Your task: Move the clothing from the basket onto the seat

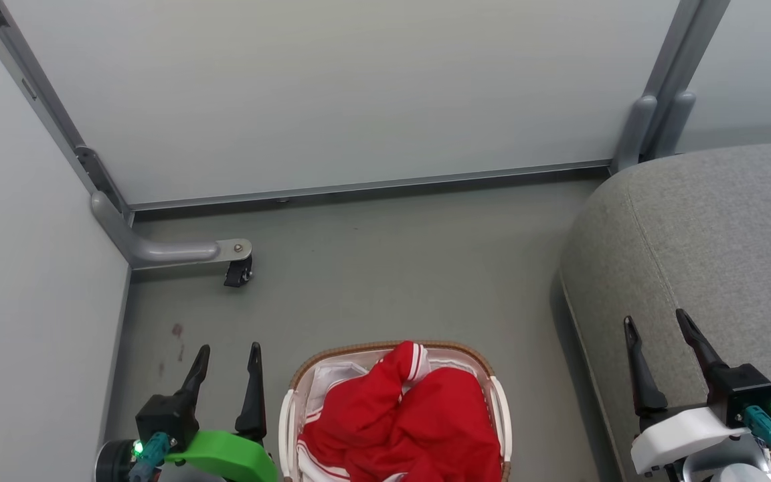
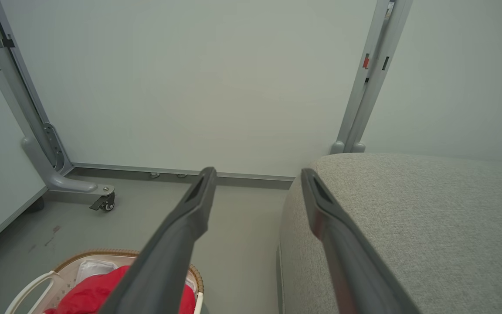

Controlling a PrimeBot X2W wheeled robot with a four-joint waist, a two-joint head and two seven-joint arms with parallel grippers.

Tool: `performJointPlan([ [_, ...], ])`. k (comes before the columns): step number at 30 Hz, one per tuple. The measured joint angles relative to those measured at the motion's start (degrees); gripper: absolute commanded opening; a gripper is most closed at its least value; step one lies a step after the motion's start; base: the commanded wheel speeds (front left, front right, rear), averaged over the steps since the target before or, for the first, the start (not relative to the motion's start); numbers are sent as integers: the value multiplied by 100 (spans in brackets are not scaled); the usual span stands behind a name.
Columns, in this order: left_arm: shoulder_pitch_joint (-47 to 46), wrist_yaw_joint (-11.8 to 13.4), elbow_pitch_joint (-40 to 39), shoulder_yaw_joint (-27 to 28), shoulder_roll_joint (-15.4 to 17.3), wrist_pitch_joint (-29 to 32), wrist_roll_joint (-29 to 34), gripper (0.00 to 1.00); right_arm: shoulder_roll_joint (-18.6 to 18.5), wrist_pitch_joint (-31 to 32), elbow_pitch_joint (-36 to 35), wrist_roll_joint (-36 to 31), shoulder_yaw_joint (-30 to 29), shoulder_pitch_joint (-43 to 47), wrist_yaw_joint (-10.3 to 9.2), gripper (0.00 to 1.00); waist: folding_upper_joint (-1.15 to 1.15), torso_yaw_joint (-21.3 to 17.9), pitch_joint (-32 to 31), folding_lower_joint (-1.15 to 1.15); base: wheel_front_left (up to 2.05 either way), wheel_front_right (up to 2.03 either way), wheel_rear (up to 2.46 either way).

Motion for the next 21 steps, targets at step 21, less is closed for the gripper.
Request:
performJointPlan([
  [21,-1498,-158,840,-677,1,-1,645,100,-4,-7,-299,48,137,-1026,1,100,0,-255,1383,0,0,0,0],
])
